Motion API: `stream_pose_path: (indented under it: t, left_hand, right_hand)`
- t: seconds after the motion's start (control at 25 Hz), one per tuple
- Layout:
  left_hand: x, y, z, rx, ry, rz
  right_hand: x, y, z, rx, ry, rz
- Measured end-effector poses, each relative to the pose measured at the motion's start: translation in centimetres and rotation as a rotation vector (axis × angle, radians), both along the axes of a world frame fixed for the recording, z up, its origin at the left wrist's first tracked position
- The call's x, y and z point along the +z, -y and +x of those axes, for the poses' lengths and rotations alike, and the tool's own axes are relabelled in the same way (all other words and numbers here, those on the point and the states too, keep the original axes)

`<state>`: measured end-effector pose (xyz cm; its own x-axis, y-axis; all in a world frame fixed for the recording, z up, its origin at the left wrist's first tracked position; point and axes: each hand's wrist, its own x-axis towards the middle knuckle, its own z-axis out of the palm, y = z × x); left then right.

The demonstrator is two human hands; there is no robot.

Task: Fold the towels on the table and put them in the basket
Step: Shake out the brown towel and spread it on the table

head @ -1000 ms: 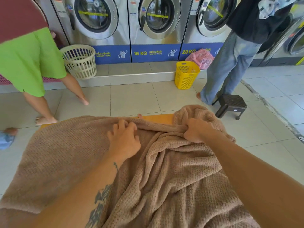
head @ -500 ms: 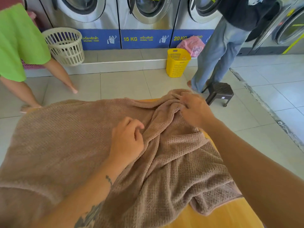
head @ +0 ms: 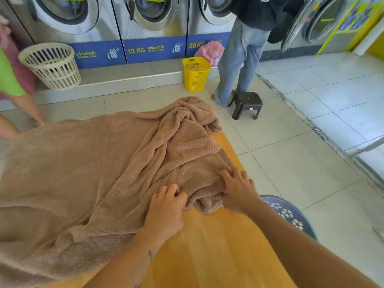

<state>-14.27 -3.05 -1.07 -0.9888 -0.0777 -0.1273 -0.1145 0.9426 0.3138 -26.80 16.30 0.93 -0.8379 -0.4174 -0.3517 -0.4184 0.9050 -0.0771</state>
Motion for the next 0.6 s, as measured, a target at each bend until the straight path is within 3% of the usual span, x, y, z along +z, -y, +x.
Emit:
stream_pose_path:
  t: [0.16,0.32,0.4,0.48,0.6]
  left_hand:
    - [3.7,0.0,-0.7,0.225,-0.055,0.243]
    - [8.4,0.8,-0.8,0.427,-0.245,0.550]
    - [9.7,1.7,-0.3,0.368,-0.212,0.625]
    - [10.5,2.5,1.2,0.256,-0.046,0.637]
    - [9.8,3.3,3.8,0.083,0.179,0.335]
  right_hand:
    - [3.4,-1.6,-1.4,-0.088,-0.235,-0.102]
    - [7.4,-3.9,-2.2,-0.236,-0.474,-0.139]
    - [8.1,-3.9,-1.4,-0.278,-0.389,-0.299]
    - [8.7,-3.3,0.5,-0.389,-0.197,-0.602]
    - [10.1,-2.9,3.0,-0.570,-0.066,-0.902]
